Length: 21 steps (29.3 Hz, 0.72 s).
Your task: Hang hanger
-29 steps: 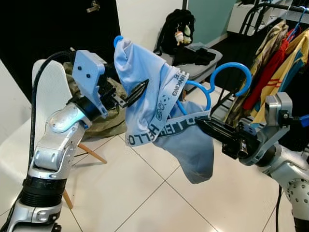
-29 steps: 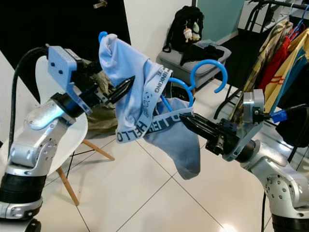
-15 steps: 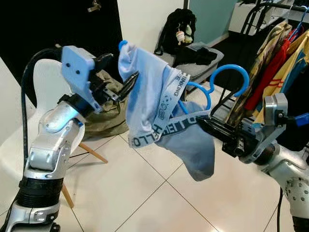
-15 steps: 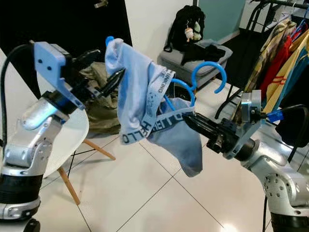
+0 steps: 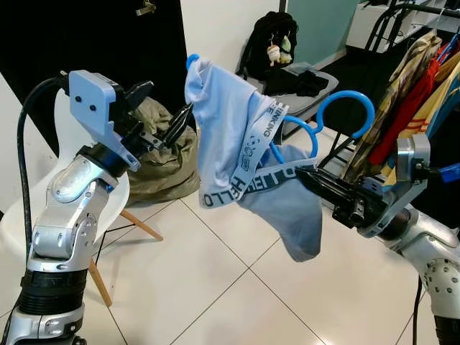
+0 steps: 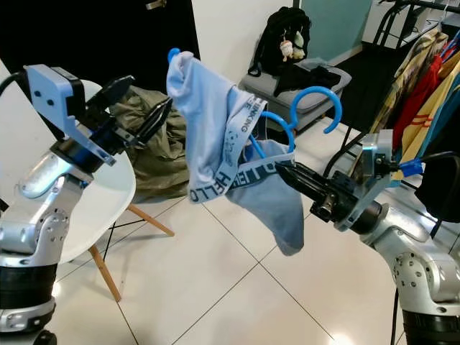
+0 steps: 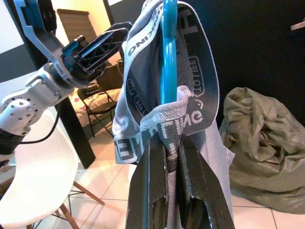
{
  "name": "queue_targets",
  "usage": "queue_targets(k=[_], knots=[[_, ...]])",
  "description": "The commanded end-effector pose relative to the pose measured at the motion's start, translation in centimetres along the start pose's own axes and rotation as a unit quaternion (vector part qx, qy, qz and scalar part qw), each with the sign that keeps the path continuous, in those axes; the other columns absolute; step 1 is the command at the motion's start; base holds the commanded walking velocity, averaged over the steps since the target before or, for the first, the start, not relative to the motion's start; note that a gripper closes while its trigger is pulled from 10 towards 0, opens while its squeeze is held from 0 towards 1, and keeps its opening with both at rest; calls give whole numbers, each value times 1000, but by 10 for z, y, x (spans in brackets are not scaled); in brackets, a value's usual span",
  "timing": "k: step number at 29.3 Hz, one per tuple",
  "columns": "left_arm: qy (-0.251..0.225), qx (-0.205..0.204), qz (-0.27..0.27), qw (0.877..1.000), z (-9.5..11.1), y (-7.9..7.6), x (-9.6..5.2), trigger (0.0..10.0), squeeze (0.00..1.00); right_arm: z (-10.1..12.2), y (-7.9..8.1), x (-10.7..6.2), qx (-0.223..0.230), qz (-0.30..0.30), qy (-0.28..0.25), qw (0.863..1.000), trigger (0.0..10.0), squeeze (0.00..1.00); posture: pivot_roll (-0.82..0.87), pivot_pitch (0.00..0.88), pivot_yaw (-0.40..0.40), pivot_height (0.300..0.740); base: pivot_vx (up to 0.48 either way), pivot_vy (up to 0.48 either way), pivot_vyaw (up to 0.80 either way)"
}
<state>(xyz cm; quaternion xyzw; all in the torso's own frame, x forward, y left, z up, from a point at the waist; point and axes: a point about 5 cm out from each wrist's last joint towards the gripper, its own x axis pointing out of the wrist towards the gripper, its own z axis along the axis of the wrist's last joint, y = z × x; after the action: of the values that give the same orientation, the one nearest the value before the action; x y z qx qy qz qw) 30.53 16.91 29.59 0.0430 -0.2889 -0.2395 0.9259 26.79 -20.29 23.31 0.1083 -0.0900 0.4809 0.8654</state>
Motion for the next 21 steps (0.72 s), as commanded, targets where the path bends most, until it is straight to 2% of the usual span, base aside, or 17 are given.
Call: queue_targets(k=[1, 8, 15, 21], knots=[[-5, 3, 3, 1000, 1, 0, 1, 10000, 0, 1, 4, 1, -6, 12, -2, 1000, 0, 0, -30, 122, 59, 740, 0, 0, 0], [-5, -12, 26, 1000, 0, -3, 8, 10000, 0, -9, 15, 8, 2, 40, 13, 999, 0, 0, -28, 122, 61, 740, 0, 0, 0], [-5, -31, 18, 999, -2, -9, 8, 10000, 0, -12, 16, 10, 4, 42, 18, 999, 0, 0, -30, 124, 64, 740, 0, 0, 0], [2, -26, 17, 1000, -5, -12, 8, 10000, 0, -11, 16, 10, 3, 42, 17, 999, 0, 0, -31, 125, 63, 740, 0, 0, 0]])
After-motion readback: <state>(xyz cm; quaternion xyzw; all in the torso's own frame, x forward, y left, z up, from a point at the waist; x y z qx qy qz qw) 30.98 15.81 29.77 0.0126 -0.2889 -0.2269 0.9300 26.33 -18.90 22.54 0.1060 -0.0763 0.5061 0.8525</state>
